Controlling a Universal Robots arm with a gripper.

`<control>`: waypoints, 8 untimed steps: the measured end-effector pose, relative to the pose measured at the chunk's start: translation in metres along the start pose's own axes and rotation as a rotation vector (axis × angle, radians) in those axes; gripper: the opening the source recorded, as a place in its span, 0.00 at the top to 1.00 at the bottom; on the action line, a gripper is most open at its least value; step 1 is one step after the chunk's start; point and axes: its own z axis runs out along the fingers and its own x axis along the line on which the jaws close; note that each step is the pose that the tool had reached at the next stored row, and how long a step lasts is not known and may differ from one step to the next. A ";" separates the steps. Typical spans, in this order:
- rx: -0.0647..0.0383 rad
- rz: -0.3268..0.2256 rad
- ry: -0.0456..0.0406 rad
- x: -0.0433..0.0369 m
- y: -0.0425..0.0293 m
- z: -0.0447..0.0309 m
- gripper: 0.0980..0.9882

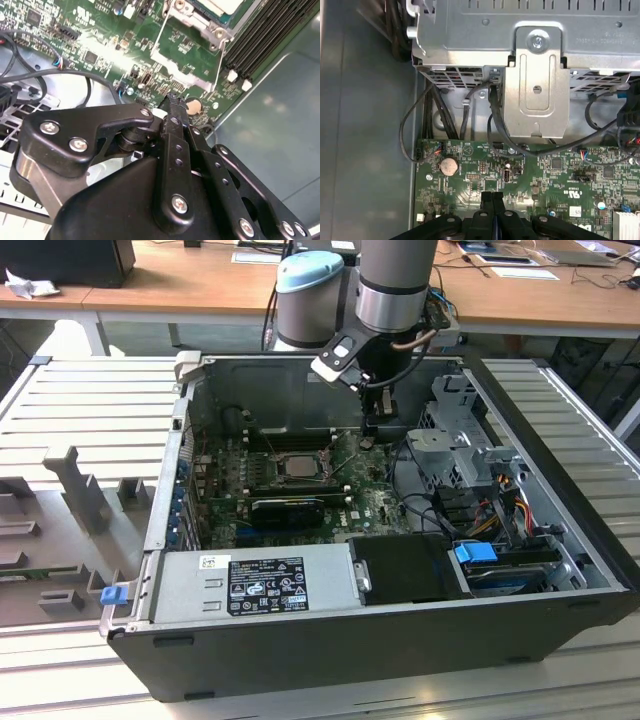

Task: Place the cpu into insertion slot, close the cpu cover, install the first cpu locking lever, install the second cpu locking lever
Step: 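Close the cpu cover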

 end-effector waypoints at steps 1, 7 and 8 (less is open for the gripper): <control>0.000 0.000 0.0000 -0.0001 0.0036 0.0003 0.99; 0.001 0.000 -0.0012 -0.0005 0.0125 0.0037 0.99; 0.001 0.000 -0.0018 -0.0006 0.0127 0.0047 0.99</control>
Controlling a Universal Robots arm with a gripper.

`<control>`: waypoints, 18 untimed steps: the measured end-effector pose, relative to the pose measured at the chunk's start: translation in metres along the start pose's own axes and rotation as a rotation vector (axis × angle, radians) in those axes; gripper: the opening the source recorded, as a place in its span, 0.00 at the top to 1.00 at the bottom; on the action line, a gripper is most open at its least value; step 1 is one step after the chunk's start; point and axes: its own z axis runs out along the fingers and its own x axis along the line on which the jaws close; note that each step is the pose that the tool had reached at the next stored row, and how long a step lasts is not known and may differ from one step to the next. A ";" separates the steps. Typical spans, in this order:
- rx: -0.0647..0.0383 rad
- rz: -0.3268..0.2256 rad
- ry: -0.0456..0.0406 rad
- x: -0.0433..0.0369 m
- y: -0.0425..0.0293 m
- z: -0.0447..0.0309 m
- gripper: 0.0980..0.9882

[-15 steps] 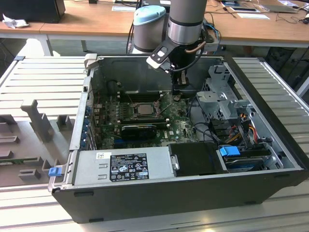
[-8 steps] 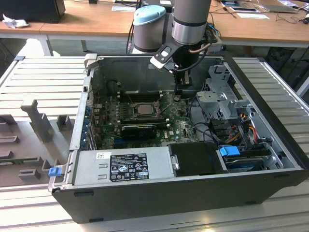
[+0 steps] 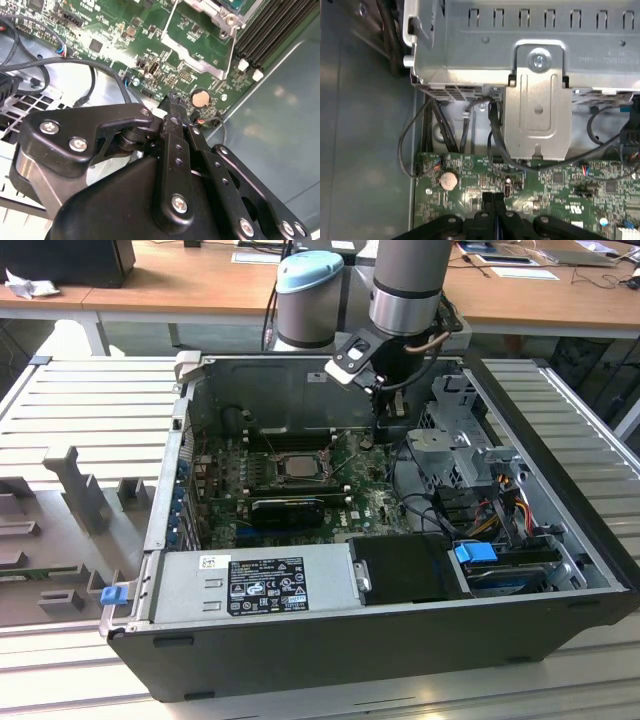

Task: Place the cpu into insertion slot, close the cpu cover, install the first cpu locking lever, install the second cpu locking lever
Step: 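Close the cpu cover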

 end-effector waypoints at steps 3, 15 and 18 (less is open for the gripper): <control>0.002 -0.003 -0.0006 -0.0001 -0.0054 0.0049 0.99; 0.003 -0.002 -0.0003 0.0004 -0.0253 0.0062 0.99; 0.003 -0.002 -0.0003 0.0006 -0.0302 0.0060 0.99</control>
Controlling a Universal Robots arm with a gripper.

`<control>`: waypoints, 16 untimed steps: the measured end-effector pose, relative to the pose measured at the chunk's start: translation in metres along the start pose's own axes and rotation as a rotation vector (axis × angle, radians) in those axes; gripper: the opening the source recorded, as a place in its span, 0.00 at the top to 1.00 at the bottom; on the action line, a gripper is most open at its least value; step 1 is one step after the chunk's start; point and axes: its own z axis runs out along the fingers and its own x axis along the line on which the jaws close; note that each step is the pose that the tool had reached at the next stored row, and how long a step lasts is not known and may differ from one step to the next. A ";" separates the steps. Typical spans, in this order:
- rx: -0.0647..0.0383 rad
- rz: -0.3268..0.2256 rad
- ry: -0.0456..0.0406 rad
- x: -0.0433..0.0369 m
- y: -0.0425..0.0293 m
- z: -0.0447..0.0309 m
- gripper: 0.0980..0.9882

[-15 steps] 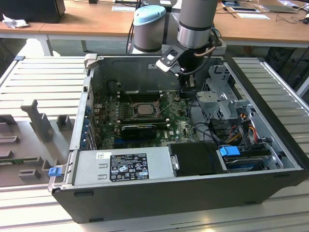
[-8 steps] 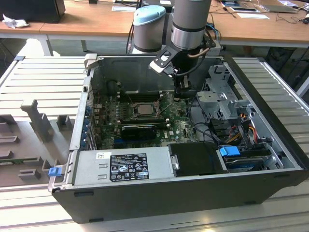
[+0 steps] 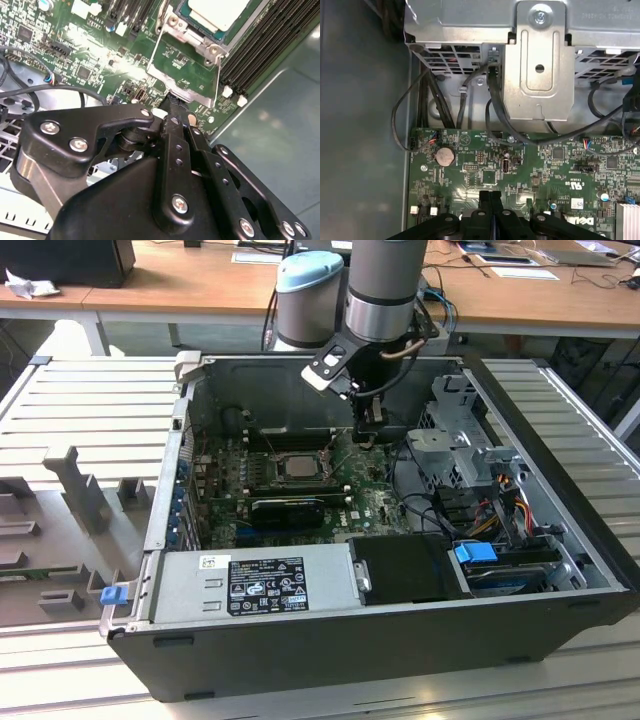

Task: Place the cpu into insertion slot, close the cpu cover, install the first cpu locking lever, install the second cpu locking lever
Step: 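Close the cpu cover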

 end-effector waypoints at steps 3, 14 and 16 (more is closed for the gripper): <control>0.000 0.000 0.0001 0.0002 -0.0049 -0.0002 0.99; 0.000 0.000 0.0000 0.0015 -0.0410 -0.0019 0.99; 0.000 0.000 0.0001 0.0017 -0.0458 -0.0021 0.99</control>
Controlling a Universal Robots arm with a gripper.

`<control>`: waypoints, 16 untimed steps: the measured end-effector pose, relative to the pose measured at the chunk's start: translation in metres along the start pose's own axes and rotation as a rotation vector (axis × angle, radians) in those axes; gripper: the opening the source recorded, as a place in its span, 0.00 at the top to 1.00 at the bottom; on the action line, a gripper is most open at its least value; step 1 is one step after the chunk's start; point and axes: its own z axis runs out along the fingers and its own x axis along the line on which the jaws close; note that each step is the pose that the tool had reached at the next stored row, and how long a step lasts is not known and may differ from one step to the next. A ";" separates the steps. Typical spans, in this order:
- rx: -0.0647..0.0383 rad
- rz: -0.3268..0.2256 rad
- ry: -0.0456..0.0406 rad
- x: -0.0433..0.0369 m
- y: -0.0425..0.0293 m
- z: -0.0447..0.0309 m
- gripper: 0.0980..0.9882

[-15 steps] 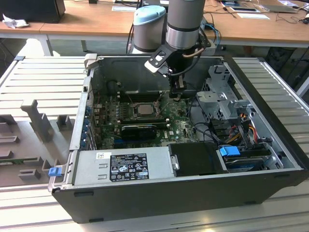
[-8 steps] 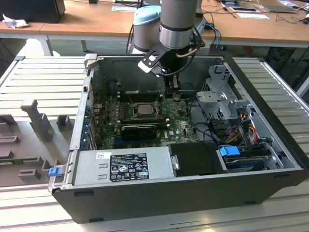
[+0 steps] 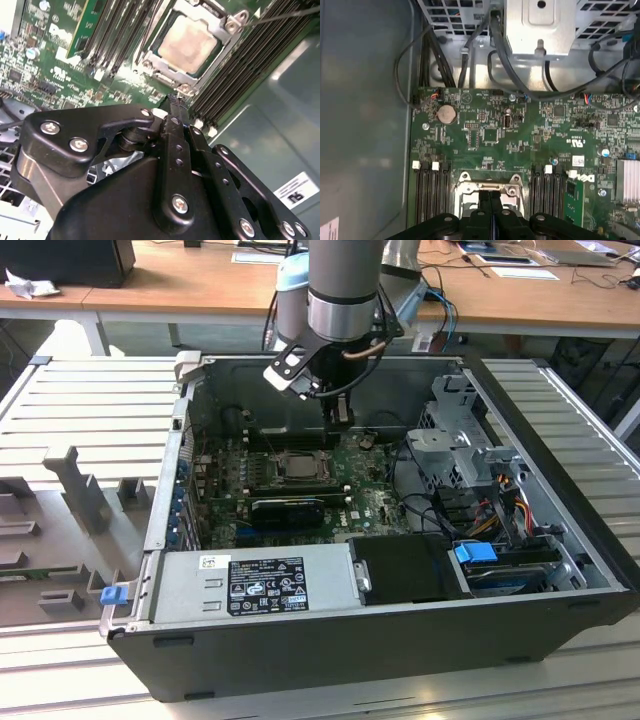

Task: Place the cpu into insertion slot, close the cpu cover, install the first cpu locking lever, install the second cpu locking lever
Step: 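Close the cpu cover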

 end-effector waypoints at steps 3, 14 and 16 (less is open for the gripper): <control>0.000 0.000 0.0001 0.0003 -0.0091 -0.0002 0.99; 0.000 -0.001 0.0006 0.0006 -0.0195 0.0012 0.99; 0.000 -0.001 0.0013 0.0006 -0.0214 0.0013 0.99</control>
